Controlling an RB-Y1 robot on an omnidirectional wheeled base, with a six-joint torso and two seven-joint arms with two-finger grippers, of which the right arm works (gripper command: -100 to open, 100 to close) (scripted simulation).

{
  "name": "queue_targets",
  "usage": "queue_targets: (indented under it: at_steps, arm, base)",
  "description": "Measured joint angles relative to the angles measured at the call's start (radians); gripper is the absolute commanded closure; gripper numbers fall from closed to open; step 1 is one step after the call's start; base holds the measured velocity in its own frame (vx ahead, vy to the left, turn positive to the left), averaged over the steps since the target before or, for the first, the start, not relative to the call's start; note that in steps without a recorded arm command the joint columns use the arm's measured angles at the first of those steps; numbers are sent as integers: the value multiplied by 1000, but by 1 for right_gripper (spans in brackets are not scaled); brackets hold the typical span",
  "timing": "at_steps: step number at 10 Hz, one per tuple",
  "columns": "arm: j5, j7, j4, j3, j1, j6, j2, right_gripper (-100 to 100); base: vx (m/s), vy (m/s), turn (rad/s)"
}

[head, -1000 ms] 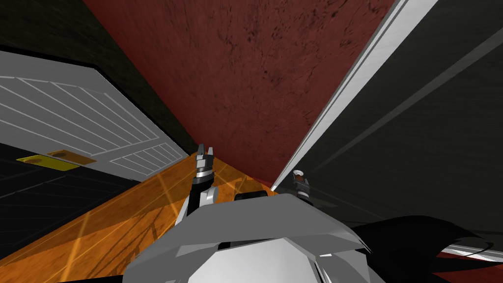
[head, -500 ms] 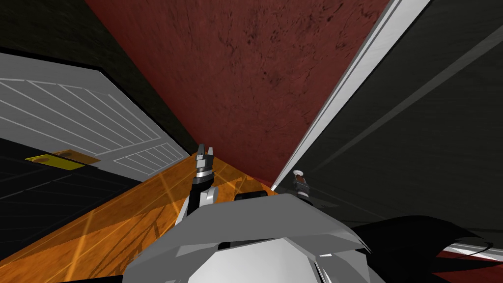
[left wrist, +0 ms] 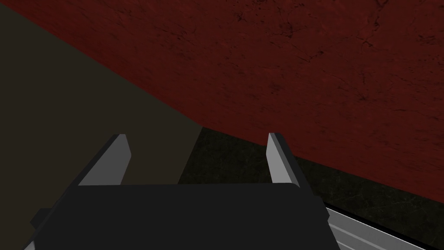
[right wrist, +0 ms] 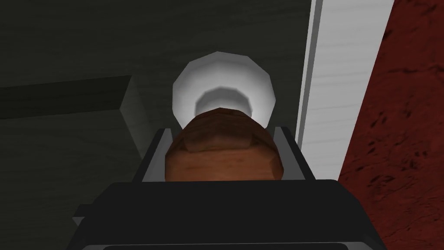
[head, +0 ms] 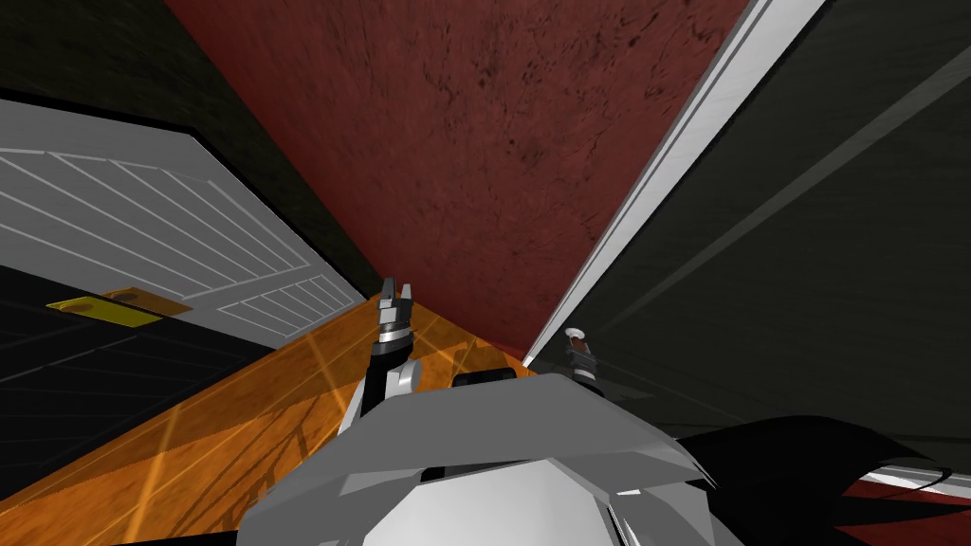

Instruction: Pull the door open

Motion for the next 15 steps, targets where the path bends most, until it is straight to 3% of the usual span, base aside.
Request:
queue_targets:
  at_steps: [9, 15]
  arm:
    - [-29, -191, -15, 35, 7, 1, -8, 100]
    - [-53, -350, -29, 63, 13, 2, -16, 100]
  base:
    - [-25, 2, 0]
    - [-30, 2, -2]
